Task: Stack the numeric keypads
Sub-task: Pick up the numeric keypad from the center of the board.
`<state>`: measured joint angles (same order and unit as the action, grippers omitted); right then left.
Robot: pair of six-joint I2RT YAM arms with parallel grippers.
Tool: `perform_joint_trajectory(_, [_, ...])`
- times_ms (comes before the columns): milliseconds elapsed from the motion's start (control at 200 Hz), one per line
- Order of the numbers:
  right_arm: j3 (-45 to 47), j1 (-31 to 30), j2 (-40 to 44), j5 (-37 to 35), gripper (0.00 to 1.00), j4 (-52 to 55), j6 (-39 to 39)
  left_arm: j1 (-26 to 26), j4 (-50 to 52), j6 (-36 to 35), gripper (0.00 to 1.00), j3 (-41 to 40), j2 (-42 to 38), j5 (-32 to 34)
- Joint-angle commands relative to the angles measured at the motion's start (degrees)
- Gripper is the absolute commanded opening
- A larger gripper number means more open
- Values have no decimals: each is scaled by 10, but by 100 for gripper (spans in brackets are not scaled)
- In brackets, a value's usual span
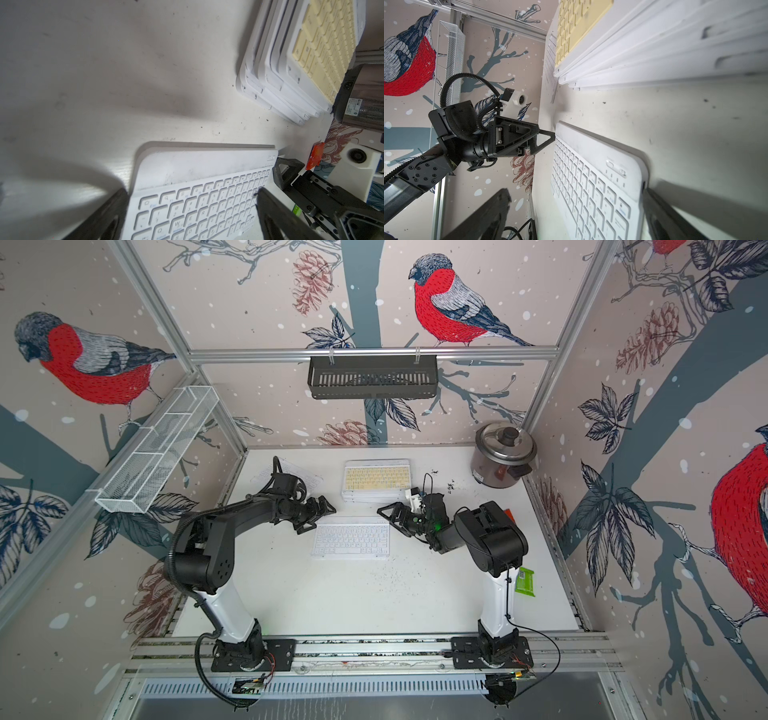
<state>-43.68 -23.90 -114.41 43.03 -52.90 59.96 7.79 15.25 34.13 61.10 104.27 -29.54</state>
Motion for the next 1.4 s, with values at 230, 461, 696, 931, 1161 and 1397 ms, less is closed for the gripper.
perform_joint_trajectory(230, [-3,2,-13,-15,100,-11,-1,1,21,1,96,-7,11,9])
perform_joint_trajectory(461, [-2,2,-25,-5,100,-48,26,2,20,1,97,-8,10,6])
perform_joint_trajectory(696, [-2,-2,-33,6,100,-70,31,4,16,3,96,-10,13,2])
perform_joint_trajectory(931, [12,7,-2,-41,100,-2,-11,5,18,2,96,-10,12,3])
perform_joint_trajectory(1161, [19,22,3,-57,100,25,-29,5,17,3,96,-14,11,2])
perform_joint_trajectory(1397, [6,3,-24,-33,100,-14,6,6,17,3,96,-14,12,1])
